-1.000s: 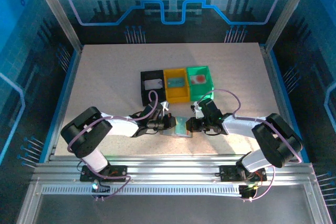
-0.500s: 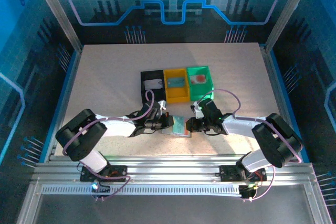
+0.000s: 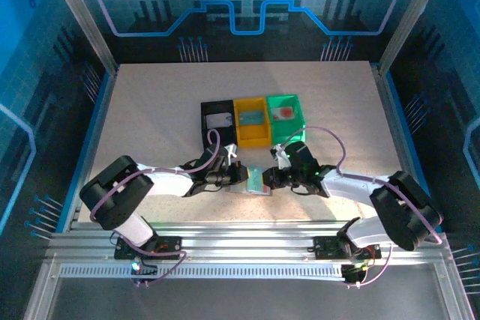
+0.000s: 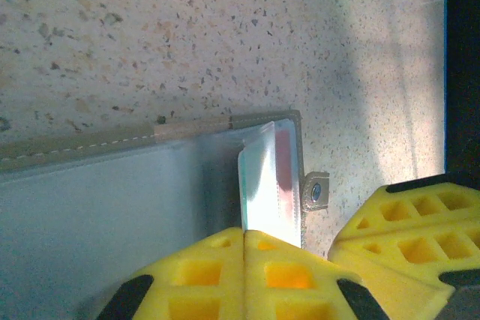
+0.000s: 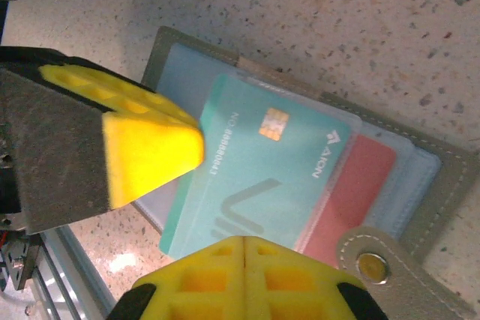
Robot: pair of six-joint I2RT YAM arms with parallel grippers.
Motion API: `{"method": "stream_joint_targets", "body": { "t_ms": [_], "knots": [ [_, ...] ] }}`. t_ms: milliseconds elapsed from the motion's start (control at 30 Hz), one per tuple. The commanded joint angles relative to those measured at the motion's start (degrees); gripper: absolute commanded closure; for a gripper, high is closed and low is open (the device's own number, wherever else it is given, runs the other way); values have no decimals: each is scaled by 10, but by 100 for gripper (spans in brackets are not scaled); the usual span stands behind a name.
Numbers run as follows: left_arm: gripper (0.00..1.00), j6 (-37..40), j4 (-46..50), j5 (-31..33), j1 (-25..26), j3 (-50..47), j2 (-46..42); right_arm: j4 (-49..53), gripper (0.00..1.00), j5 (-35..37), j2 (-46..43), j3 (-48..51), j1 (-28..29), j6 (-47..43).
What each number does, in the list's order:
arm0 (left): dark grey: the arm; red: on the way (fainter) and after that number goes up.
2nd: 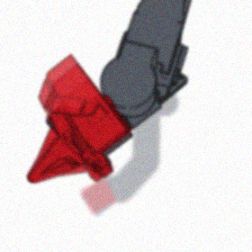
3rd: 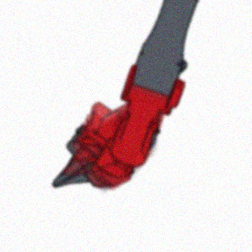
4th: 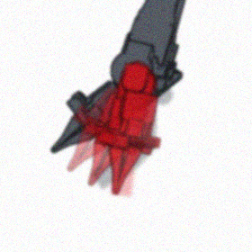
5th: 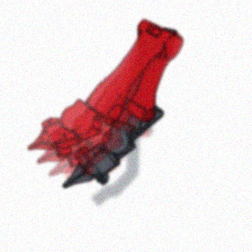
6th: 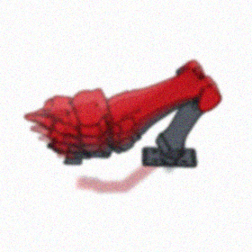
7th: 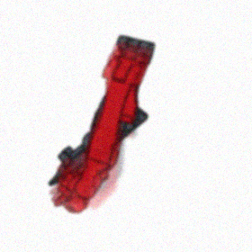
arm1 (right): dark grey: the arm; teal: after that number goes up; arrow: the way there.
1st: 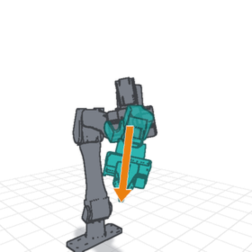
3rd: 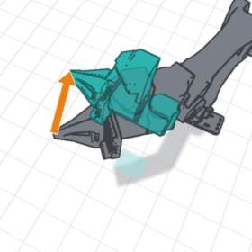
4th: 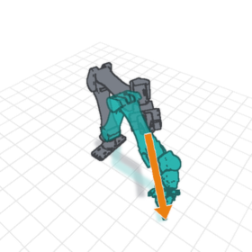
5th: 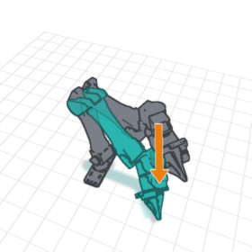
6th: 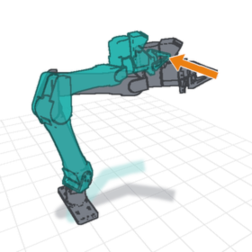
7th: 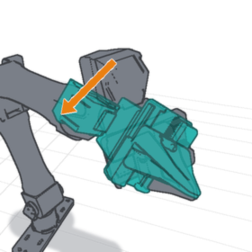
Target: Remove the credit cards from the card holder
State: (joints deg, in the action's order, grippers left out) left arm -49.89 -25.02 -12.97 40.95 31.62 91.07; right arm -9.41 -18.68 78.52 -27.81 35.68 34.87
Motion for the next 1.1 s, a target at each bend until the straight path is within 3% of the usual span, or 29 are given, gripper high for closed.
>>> {"method": "stream_joint_targets", "body": {
  "t_ms": [0, 267, 1067],
  "knots": [
    [100, -10, -17, -10, 12, -8, 5, -23, 100, -1, -11, 8, 14, -11],
    [100, -19, -30, 3, 40, -8, 15, -8, 100, 23, 12, -1, 20, -7],
    [100, -21, -29, 26, 37, -15, 1, 93, 100, 84, 96, -52, 23, -1]
  ]
}}
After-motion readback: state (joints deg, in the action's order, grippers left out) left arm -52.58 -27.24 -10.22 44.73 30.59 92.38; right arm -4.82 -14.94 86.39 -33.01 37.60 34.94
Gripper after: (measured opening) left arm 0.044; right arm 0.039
